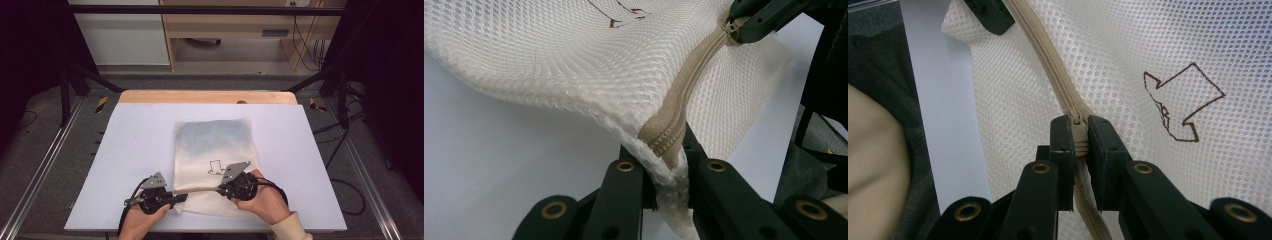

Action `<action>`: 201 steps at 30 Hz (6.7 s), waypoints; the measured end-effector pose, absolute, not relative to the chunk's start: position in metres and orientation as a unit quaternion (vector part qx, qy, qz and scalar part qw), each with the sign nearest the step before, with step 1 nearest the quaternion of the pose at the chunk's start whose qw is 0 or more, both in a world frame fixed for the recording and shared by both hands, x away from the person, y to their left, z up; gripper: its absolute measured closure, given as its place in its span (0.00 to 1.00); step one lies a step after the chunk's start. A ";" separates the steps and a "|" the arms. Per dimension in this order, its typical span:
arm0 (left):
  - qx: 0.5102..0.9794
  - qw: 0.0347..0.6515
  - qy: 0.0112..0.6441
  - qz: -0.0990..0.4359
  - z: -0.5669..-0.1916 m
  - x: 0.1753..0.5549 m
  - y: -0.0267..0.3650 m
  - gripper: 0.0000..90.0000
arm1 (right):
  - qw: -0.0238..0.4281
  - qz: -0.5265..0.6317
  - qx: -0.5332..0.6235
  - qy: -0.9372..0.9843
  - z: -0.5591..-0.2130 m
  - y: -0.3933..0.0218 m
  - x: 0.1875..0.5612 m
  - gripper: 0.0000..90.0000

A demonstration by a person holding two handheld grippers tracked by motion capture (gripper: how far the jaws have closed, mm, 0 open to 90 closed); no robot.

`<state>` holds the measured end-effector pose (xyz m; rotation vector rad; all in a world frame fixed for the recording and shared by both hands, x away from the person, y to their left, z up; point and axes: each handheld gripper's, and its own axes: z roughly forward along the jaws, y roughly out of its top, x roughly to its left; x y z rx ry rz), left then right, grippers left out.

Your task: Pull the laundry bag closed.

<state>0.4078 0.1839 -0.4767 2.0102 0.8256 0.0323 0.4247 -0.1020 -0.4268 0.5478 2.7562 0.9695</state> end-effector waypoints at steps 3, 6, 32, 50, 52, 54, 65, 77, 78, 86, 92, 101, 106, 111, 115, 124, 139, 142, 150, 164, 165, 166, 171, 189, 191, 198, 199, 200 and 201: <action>0.819 0.465 0.336 0.013 -0.477 0.408 0.184 0.93 | 0.085 0.324 0.185 0.924 -0.428 -0.103 0.424 0.91; 0.819 0.465 0.337 0.014 -0.477 0.408 0.184 0.93 | 0.085 0.324 0.187 0.924 -0.428 -0.104 0.424 0.91; 0.819 0.462 0.338 0.015 -0.477 0.408 0.185 0.94 | 0.088 0.323 0.206 0.919 -0.430 -0.123 0.423 0.91; 0.819 0.461 0.340 0.016 -0.477 0.408 0.186 0.93 | 0.091 0.326 0.220 0.915 -0.432 -0.137 0.422 0.91; 0.819 0.462 0.340 0.017 -0.477 0.408 0.186 0.93 | 0.091 0.325 0.221 0.915 -0.432 -0.139 0.422 0.91; 0.819 0.461 0.341 0.017 -0.477 0.408 0.186 0.93 | 0.092 0.327 0.224 0.913 -0.432 -0.141 0.421 0.91; 0.819 0.461 0.341 0.016 -0.477 0.408 0.186 0.94 | 0.090 0.329 0.230 0.911 -0.434 -0.149 0.420 0.91; 0.819 0.460 0.343 0.020 -0.477 0.409 0.187 0.93 | 0.093 0.327 0.246 0.908 -0.437 -0.161 0.419 0.91; 0.819 0.460 0.343 0.020 -0.477 0.409 0.187 0.93 | 0.093 0.327 0.246 0.908 -0.437 -0.161 0.419 0.91; 0.819 0.460 0.343 0.020 -0.478 0.409 0.187 0.93 | 0.092 0.329 0.252 0.905 -0.438 -0.168 0.418 0.91; 0.819 0.459 0.343 0.019 -0.478 0.409 0.187 0.93 | 0.090 0.331 0.256 0.904 -0.440 -0.170 0.417 0.91; 0.819 0.460 0.343 0.018 -0.478 0.409 0.187 0.93 | 0.093 0.326 0.265 0.903 -0.441 -0.177 0.417 0.91; 0.819 0.460 0.343 0.018 -0.478 0.409 0.187 0.93 | 0.091 0.327 0.268 0.902 -0.441 -0.178 0.417 0.91; 0.819 0.459 0.343 0.018 -0.478 0.409 0.187 0.93 | 0.094 0.327 0.265 0.902 -0.441 -0.180 0.416 0.91; 0.819 0.459 0.343 0.018 -0.478 0.409 0.187 0.93 | 0.094 0.328 0.267 0.901 -0.441 -0.182 0.416 0.91; 0.819 0.460 0.343 0.019 -0.477 0.409 0.188 0.93 | 0.096 0.327 0.267 0.902 -0.442 -0.183 0.416 0.91; 0.819 0.460 0.343 0.020 -0.477 0.409 0.188 0.93 | 0.092 0.326 0.277 0.899 -0.442 -0.188 0.414 0.91; 0.819 0.460 0.343 0.020 -0.477 0.409 0.188 0.93 | 0.096 0.326 0.274 0.900 -0.443 -0.189 0.414 0.91; 0.819 0.460 0.344 0.021 -0.477 0.409 0.188 0.93 | 0.095 0.325 0.280 0.898 -0.444 -0.194 0.414 0.91; 0.819 0.459 0.345 0.024 -0.476 0.409 0.189 0.93 | 0.094 0.322 0.289 0.896 -0.447 -0.199 0.411 0.91; 0.819 0.458 0.345 0.025 -0.476 0.409 0.189 0.93 | 0.095 0.323 0.290 0.896 -0.447 -0.199 0.411 0.91; 0.819 0.458 0.345 0.025 -0.476 0.409 0.189 0.93 | 0.095 0.323 0.290 0.896 -0.447 -0.199 0.411 0.91; 0.818 0.459 0.346 0.024 -0.476 0.409 0.189 0.93 | 0.098 0.319 0.294 0.896 -0.449 -0.203 0.411 0.91; 0.817 0.459 0.347 0.025 -0.474 0.409 0.191 0.93 | 0.101 0.313 0.311 0.892 -0.452 -0.216 0.408 0.91; 0.817 0.459 0.348 0.025 -0.474 0.409 0.191 0.93 | 0.100 0.314 0.313 0.891 -0.452 -0.217 0.407 0.91; 0.817 0.458 0.349 0.024 -0.474 0.409 0.192 0.93 | 0.100 0.312 0.313 0.891 -0.453 -0.220 0.407 0.91; 0.817 0.459 0.349 0.024 -0.474 0.409 0.192 0.93 | 0.101 0.313 0.314 0.891 -0.453 -0.221 0.407 0.91; 0.817 0.459 0.349 0.024 -0.474 0.409 0.192 0.93 | 0.101 0.313 0.314 0.891 -0.453 -0.221 0.407 0.91; 0.817 0.459 0.349 0.025 -0.474 0.409 0.192 0.93 | 0.100 0.313 0.317 0.890 -0.453 -0.221 0.407 0.91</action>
